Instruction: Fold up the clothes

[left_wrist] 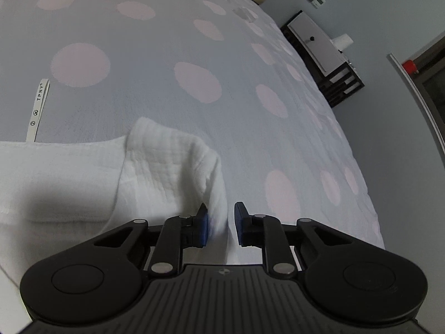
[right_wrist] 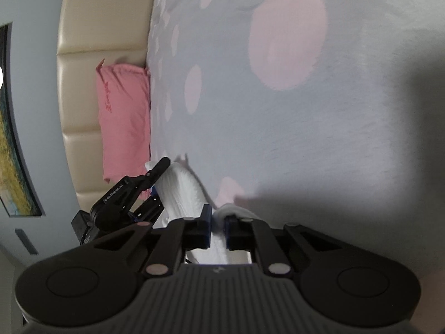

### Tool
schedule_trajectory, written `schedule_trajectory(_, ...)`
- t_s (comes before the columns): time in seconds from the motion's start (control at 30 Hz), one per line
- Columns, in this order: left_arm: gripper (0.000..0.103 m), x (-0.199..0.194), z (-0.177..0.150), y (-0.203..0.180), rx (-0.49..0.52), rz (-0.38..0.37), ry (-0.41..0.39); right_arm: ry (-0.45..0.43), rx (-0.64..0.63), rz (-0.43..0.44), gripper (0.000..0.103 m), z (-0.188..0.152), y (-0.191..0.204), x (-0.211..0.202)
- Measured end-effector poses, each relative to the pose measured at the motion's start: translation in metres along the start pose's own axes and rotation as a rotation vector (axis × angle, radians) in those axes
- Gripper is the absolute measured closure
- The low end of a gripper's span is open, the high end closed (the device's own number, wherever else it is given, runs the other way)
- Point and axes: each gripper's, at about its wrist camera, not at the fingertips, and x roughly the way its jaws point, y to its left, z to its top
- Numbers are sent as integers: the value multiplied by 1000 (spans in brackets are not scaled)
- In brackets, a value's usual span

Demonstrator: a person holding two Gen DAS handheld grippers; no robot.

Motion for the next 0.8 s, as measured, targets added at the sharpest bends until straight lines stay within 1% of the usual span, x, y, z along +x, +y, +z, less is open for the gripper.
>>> schedule_trajectory(0.07, 85, 2, -1, 5, -19, -24, 25, 14, -20, -10, 93, 1, 0, 1)
schedule_trajectory(0.1, 83, 0, -1, 8, -33, -49, 39, 28, -37, -14, 92, 1, 2, 2)
schedule_trajectory(0.13, 72, -2, -1, 11, -46, -75, 53, 43, -53, -19, 90, 2, 4, 3)
schedule_trajectory(0.17, 52, -5, 0, 13, -53, -108, 72, 63, -59, -5, 87, 3, 5, 4)
schedule_trajectory(0.2, 45, -8, 0, 16, -55, -134, 92, 85, -59, 16, 73, 5, 6, 4)
schedule_trajectory(0.23, 42, -9, 0, 15, -32, -132, 114, 106, -59, 38, 61, 7, 7, 5)
schedule_trajectory(0.3, 42, -13, -1, 14, 15, -126, 156, 150, -62, 75, 51, 8, 10, 5)
schedule_trajectory(0.33, 42, -15, -1, 13, 38, -124, 178, 171, -70, 81, 49, 7, 12, 7)
schedule_trajectory(0.4, 42, -18, -2, 11, 84, -120, 223, 208, -82, 79, 49, 2, 15, 12)
schedule_trajectory(0.47, 42, -13, -7, 8, 118, -146, 287, 234, -79, 90, 48, -4, 14, 20)
schedule_trajectory(0.53, 42, -6, -14, 2, 150, -164, 316, 225, -58, 105, 48, -7, 12, 23)
schedule_trajectory(0.6, 42, 1, -18, -3, 167, -168, 322, 209, -34, 122, 48, -9, 9, 25)
schedule_trajectory(0.73, 42, 8, -23, -10, 153, -243, 315, 162, -13, 168, 47, -8, 10, 24)
schedule_trajectory(0.77, 46, 9, -23, -11, 154, -245, 310, 150, -11, 172, 48, -7, 9, 23)
schedule_trajectory(0.8, 51, 11, -25, -12, 161, -233, 298, 139, -8, 174, 51, -7, 7, 23)
